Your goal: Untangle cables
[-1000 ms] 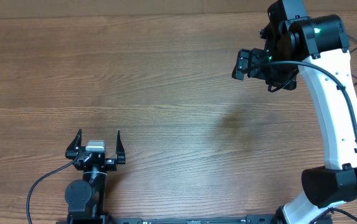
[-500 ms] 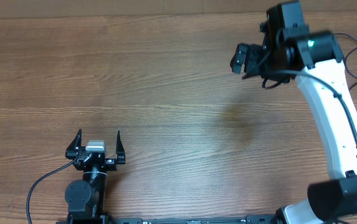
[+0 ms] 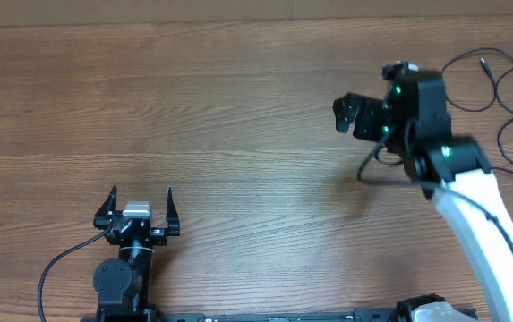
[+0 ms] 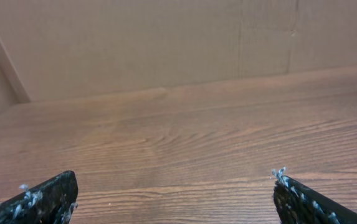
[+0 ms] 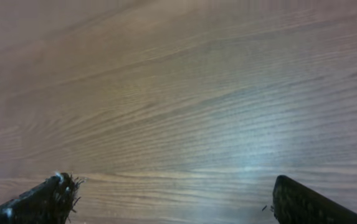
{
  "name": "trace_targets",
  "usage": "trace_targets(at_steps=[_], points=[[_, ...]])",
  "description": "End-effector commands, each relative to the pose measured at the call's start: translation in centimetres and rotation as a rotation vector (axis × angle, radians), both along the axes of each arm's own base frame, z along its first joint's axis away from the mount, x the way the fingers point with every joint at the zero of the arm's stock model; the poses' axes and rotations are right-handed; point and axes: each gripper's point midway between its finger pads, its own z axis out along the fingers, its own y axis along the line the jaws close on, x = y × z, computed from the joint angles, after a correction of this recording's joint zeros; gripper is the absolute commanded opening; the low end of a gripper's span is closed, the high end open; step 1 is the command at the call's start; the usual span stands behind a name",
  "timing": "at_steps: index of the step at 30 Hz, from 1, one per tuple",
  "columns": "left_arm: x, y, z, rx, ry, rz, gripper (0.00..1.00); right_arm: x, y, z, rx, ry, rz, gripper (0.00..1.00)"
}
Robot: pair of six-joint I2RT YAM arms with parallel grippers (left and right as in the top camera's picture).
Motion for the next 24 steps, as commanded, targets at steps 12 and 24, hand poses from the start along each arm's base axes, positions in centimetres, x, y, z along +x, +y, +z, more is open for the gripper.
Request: trace_targets(at_steps=[12,24], points=[[0.0,0.0,0.0,-0.012,-0.005,0.005,0.99,-4.5,-2.8,1.3,0.054,-0.483,-0.094,1.00],[0.0,0.0,0.0,-0.012,-0.005,0.005,0.99,-9.8,-7.2,1.3,0.108,-0.886,-0.232,1.00]])
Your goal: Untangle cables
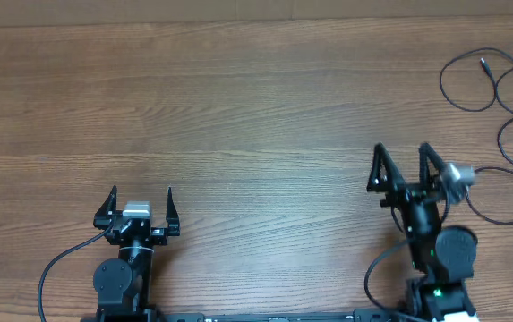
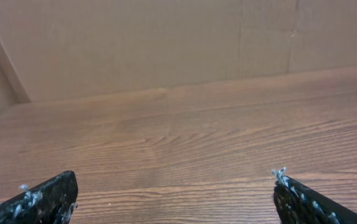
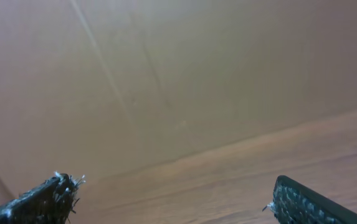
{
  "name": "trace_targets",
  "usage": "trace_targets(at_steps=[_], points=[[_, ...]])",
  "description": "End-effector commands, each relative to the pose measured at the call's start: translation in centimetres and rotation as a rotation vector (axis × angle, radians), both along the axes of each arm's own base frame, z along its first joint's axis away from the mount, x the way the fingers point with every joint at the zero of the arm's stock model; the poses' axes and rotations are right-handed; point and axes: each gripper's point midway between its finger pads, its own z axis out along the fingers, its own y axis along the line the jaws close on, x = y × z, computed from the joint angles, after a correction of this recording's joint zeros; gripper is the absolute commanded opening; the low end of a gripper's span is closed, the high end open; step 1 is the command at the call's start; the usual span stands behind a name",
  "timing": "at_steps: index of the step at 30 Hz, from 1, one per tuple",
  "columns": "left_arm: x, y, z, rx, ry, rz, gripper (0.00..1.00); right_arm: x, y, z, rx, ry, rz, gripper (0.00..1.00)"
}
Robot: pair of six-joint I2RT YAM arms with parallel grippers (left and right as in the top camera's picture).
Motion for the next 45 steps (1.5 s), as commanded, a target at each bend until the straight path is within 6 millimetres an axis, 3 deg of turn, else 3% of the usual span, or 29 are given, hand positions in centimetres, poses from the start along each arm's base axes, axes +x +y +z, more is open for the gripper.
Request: trace_targets(at_steps=[1,9,22,31,37,45], points=[[0.0,0.0,0.0,-0.010,-0.005,0.004,1.00,-0.9,-1.4,-0.3,0.018,-0.038,-0.067,1.00],[0.0,0.0,0.0,-0.009,-0.005,0.004,1.00,-1.9,-2.7,-2.4,0.016,0.023,-0.131,1.00],[0.0,0.0,0.0,-0.010,-0.005,0.004,0.99,-2.8,-3.5,-8.5,-0.027,0.266,-0.170,1.00],[0.0,0.0,0.0,-0.010,-0.005,0.004,0.99,-3.0,-3.6,-7.5,-0.031,0.225,-0.176,1.00],[0.0,0.0,0.0,-0.009,-0.005,0.004,0.99,-3.5,-3.6,-5.4,-0.013,0.135,-0.172,1.00],[0.0,0.0,0.0,-0.010,-0.005,0.004,1.00,-3.4,-2.2,-5.7,-0.137,0.137,-0.096,1.00]])
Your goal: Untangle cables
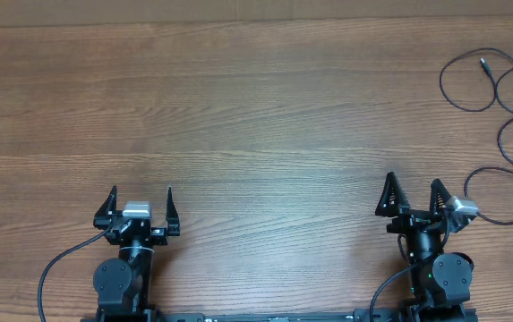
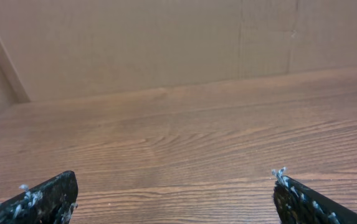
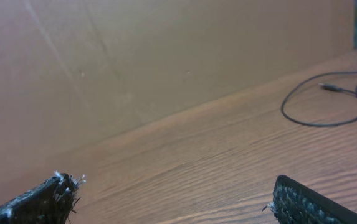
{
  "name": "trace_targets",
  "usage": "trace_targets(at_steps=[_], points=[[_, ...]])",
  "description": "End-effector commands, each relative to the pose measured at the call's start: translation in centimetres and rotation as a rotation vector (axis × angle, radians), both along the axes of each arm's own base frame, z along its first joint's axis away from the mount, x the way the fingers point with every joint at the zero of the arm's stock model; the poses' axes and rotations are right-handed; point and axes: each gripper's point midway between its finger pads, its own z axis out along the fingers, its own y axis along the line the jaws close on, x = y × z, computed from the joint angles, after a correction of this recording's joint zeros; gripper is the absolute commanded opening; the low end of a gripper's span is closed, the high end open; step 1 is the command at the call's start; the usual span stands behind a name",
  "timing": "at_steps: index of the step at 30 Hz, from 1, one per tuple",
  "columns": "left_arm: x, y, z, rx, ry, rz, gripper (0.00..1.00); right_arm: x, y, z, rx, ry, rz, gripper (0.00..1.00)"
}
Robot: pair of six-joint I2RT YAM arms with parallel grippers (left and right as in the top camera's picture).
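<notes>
Thin black cables [image 1: 498, 89] lie in loose loops at the table's far right edge; one loop with a plug end [image 3: 325, 106] shows in the right wrist view. My left gripper [image 1: 140, 199] rests open near the front left, nothing between its fingers. My right gripper [image 1: 414, 189] sits open near the front right, a little left of the nearest cable loop [image 1: 498, 192], holding nothing.
The wooden table [image 1: 238, 116] stretches bare between both arms. A brown cardboard wall [image 2: 134, 43] stands along the far edge. Each arm's own black lead [image 1: 55, 268] trails at the front.
The right gripper has drawn back slightly toward the front edge and turned a little right, bringing a cable loop into its wrist view. The left arm has not moved.
The right arm was first stretched out over the right middle of the table, gripper open and pointing down at the wood. Then it stood pulled back near the front right, facing the back wall. Now it sits lower at the front. The left stayed still.
</notes>
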Motion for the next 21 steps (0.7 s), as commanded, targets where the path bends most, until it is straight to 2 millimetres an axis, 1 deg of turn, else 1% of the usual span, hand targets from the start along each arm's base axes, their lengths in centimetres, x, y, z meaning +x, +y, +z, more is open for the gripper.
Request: trace_targets(at_steps=[1,4,6,21], points=[[0.0,0.0,0.0,-0.009,-0.005,0.004,0.99,0.0,1.0,-0.3,-0.119,-0.003,0.060,1.00],[0.0,0.0,0.0,-0.009,-0.005,0.004,1.00,-0.1,2.0,-0.5,-0.239,-0.002,0.120,1.00],[0.0,0.0,0.0,-0.009,-0.005,0.004,0.99,-0.1,2.3,-0.6,-0.276,0.000,0.140,1.00],[0.0,0.0,0.0,-0.009,-0.005,0.004,1.00,-0.1,2.2,-0.6,-0.299,-0.001,0.133,1.00]])
